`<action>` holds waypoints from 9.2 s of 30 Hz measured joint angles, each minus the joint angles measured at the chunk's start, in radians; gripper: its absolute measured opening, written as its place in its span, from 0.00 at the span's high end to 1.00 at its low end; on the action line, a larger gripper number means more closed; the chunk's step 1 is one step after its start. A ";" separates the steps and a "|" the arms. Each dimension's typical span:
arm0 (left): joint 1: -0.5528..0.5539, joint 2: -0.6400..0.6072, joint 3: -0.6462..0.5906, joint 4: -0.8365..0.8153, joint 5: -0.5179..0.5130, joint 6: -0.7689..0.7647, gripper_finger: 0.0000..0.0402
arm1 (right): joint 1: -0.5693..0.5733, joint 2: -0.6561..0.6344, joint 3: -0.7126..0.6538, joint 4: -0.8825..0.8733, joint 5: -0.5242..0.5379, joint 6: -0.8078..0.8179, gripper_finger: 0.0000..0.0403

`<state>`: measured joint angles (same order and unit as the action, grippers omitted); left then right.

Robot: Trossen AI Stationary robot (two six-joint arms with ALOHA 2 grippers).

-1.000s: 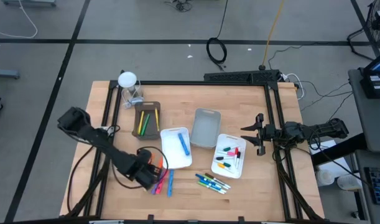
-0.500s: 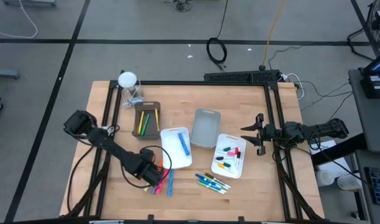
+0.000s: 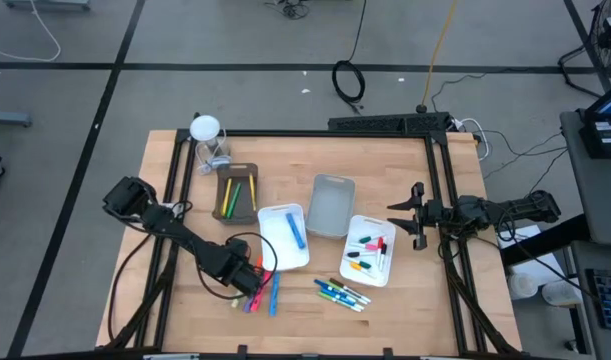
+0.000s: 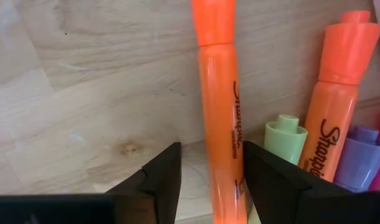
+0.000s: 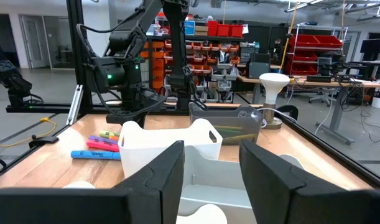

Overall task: Pick & Place Markers
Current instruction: Put the left orange highlighter into the left white bin, then put the green highlighter into the left white bin, then put the orange highlighter into the left white bin

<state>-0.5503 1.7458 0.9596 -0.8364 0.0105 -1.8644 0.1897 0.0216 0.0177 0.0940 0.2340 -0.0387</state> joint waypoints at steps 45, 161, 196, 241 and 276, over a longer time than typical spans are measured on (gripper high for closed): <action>0.070 -0.209 0.304 -0.264 -0.119 0.220 0.84 | 0.000 0.000 0.000 0.000 0.000 0.000 0.65; -0.137 0.225 0.279 -0.096 0.080 0.164 0.82 | 0.000 0.000 0.000 0.000 0.000 0.000 0.65; 0.052 -0.173 0.283 -0.153 -0.193 0.408 0.82 | 0.000 0.000 0.000 0.000 0.000 0.000 0.65; 0.128 -0.171 0.286 0.028 0.061 0.700 0.69 | 0.000 0.000 0.000 0.000 0.000 0.000 0.65; -0.052 0.116 0.277 0.110 -0.042 0.135 0.35 | 0.000 0.000 0.000 0.000 0.000 0.000 0.65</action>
<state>-0.6022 1.8618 1.2365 -0.7263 -0.0312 -1.7291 0.1895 0.0217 0.0179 0.0944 0.2340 -0.0387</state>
